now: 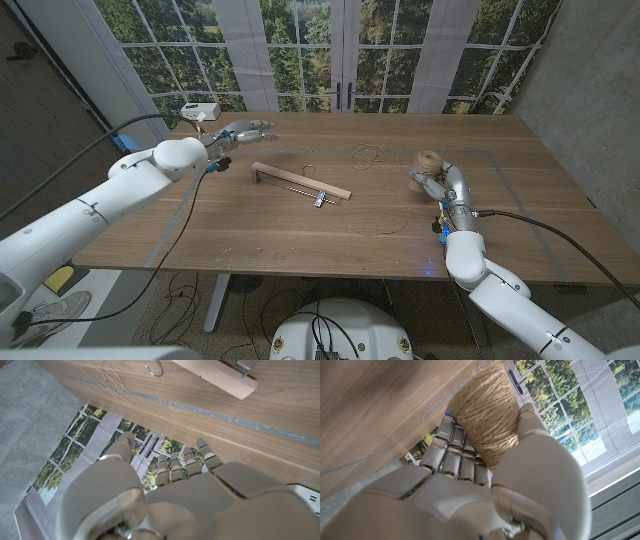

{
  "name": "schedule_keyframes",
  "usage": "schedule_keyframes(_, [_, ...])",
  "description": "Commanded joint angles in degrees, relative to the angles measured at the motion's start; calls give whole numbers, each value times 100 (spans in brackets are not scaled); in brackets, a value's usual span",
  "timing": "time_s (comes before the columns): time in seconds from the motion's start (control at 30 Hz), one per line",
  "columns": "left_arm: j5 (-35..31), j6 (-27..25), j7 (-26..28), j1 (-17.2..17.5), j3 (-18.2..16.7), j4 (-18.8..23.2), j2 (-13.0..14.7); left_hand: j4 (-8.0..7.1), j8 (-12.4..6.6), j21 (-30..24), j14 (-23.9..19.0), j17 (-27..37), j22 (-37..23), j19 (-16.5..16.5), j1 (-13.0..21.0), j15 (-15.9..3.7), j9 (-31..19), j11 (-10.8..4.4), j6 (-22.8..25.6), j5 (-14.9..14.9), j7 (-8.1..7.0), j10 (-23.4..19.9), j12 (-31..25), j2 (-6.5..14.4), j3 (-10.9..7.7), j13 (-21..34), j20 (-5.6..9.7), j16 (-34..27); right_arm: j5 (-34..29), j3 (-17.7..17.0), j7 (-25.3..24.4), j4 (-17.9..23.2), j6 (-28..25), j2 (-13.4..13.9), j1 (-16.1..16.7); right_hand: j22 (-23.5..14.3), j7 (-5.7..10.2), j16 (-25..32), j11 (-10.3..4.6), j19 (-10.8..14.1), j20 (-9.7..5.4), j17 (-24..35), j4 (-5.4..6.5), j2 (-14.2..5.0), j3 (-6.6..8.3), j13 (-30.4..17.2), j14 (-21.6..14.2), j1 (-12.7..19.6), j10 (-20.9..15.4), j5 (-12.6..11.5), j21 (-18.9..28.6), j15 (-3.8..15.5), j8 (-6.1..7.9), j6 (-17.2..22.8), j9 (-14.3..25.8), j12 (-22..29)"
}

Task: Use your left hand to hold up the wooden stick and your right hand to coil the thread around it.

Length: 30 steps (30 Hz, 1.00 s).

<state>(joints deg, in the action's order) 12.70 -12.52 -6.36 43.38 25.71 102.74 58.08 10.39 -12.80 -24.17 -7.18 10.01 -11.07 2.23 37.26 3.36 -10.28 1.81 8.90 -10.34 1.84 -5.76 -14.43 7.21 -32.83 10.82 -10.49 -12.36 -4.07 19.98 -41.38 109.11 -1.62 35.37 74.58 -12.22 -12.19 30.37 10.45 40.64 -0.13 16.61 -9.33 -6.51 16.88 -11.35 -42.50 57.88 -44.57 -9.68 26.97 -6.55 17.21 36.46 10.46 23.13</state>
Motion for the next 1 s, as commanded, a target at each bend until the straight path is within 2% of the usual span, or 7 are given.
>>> schedule_keyframes(0.03, [-862, -736, -180, -275, 333, 471, 292, 23, -52, -54, -291, 25, -32, 147, 316, -193, -15, -134, 287, 16, -89, -239, -45, -92, -2, 10, 56, -69, -216, 3, 16, 150, -129, -24, 35, 1, 1088, 30, -567, 17, -75, 480, 704, -426, 880, -28, -1246, 217, -904, -29, 50, 1442, -37, 1523, 16, 24])
schedule_keyframes(0.37, [-1517, -1218, -574, -623, 689, 566, 262, 1, -57, -66, -409, 29, -33, 207, 493, -249, -14, -230, 498, 24, -77, -495, -83, -206, 86, 12, 77, -57, -307, -6, -34, 220, -132, -72, 107, 3, 1090, 26, -559, 1, -80, 498, 707, -414, 886, -29, -1263, 208, -918, -24, 85, 1438, -69, 1562, 19, -3])
schedule_keyframes(0.47, [-1678, -1315, -702, -716, 787, 560, 237, -10, -10, -63, -341, 31, -34, 208, 537, -193, -15, -221, 440, 25, -79, -464, -51, -234, 118, 14, 72, -15, -336, -2, -43, 233, -164, -86, 114, 4, 1089, 17, -567, -9, -79, 500, 703, -415, 893, -29, -1255, 213, -912, -24, 92, 1438, -80, 1566, 19, -14])
schedule_keyframes(0.87, [-2303, -1478, -1190, -1067, 1148, 479, 108, -39, 43, -57, -296, 36, -35, 218, 616, -198, -16, -257, 442, 24, -156, -470, -7, -303, 213, 18, 127, 30, -356, 23, -47, 193, -165, -152, 102, 7, 1088, 8, -565, -34, -82, 511, 698, -409, 902, -32, -1273, 213, -940, -21, 126, 1455, -118, 1592, 23, -36])
schedule_keyframes(1.0, [-2506, -1503, -1364, -1181, 1265, 426, 50, -53, 66, -55, -327, 38, -34, 227, 640, -202, -17, -266, 443, 16, -122, -537, -10, -355, 274, 21, 94, 30, -353, 33, -41, 167, -169, -171, 80, 9, 1094, 2, -563, -40, -82, 516, 697, -409, 902, -33, -1266, 212, -948, -19, 141, 1441, -135, 1598, 24, -46])
